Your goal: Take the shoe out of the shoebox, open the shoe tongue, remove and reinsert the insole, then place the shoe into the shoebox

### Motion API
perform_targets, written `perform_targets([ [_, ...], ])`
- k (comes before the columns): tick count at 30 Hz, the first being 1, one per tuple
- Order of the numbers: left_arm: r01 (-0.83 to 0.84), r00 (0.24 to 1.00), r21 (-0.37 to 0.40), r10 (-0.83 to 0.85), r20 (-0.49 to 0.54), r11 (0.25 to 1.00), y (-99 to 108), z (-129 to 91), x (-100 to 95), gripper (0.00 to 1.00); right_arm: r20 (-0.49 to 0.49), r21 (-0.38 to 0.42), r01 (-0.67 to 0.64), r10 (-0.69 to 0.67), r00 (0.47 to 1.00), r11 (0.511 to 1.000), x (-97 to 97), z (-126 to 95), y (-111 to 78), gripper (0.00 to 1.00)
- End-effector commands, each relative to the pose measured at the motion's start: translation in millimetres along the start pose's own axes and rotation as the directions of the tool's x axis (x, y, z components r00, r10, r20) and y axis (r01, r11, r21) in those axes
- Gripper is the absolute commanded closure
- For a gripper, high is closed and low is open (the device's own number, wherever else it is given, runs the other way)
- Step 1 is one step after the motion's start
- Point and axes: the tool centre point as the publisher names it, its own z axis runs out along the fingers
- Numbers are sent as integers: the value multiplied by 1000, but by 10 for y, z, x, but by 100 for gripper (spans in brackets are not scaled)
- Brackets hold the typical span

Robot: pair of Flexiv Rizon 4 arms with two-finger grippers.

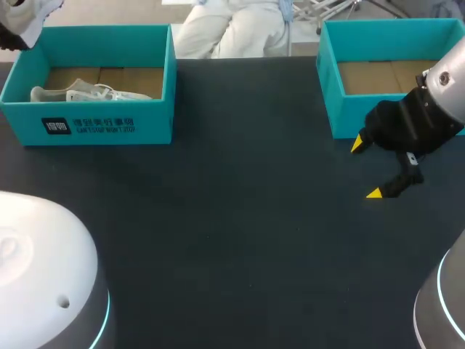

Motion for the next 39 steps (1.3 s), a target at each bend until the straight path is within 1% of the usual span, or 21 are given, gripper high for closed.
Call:
perform_targets([
  [1,-1,999,5,2,-47,1000,22,-31,-134,100,0,2,-1,1,1000,1000,-5,13,6,0],
  [11,-1,999,5,2,-47,1000,22,-31,-134,100,0,2,-1,1,1000,1000,-5,13,6,0],
  [12,-140,989,46,142,-30,989,18,-45,-124,100,0,2,-1,1,1000,1000,-5,13,6,0],
  [13,-262,965,20,262,-27,965,34,-61,-141,100,0,2,-1,1,1000,1000,-5,13,6,0],
  [14,-394,918,24,395,-27,919,67,-79,-171,100,0,2,-1,1,1000,1000,-5,13,6,0],
  [15,-433,901,26,433,-17,901,130,-106,-207,100,0,2,-1,1,1000,1000,-5,13,6,0],
  [16,-565,823,0,565,-56,825,162,-123,-238,100,0,2,-1,1,1000,1000,-5,13,6,0],
  [17,-602,799,-31,601,-28,798,213,-142,-261,100,0,2,-1,1,1000,1000,-5,13,6,0],
  [19,-780,626,-57,775,-80,624,307,-152,-294,100,0,2,-1,1,1000,1000,-5,13,6,0],
  [20,-798,602,-109,795,-82,593,340,-145,-287,100,0,2,-1,1,1000,1000,-5,13,6,0],
  [21,-884,466,-106,875,-133,455,387,-131,-291,100,0,2,-1,1,1000,1000,-5,13,6,0],
  [22,-894,441,-146,887,-133,423,410,-117,-291,100,0,2,-1,1,1000,1000,-5,13,6,0],
  [23,-932,357,-149,909,-217,330,429,-95,-310,100,0,2,-1,1,1000,1000,-5,13,6,0],
  [24,-945,299,-206,925,-234,253,450,-78,-304,100,0,2,-1,1,1000,1000,-5,13,6,0],
  [25,-955,265,-206,930,-256,216,456,-73,-300,100,0,2,-1,1,1000,1000,-5,13,6,0],
  [26,-968,207,-198,934,-291,152,455,-72,-298,100,0,2,-1,1,1000,1000,-5,13,6,0],
  [27,-969,174,-221,937,-302,108,462,-66,-307,100,0,2,-1,1,1000,1000,-5,13,6,0],
  [29,-969,131,-244,929,-346,46,451,-61,-330,100,0,2,-1,1,1000,1000,-5,13,6,0],
  [33,-954,15,-286,937,-350,-91,473,-166,-293,100,0,2,-1,1,1000,1000,-5,13,6,0],
  [34,-943,21,-318,937,-349,-98,479,-190,-276,100,0,2,-1,1,1000,1000,-5,13,6,0],
  [39,-943,21,-318,937,-349,-98,479,-190,-276,100,0,2,-1,1,1000,1000,-5,13,6,0],
])
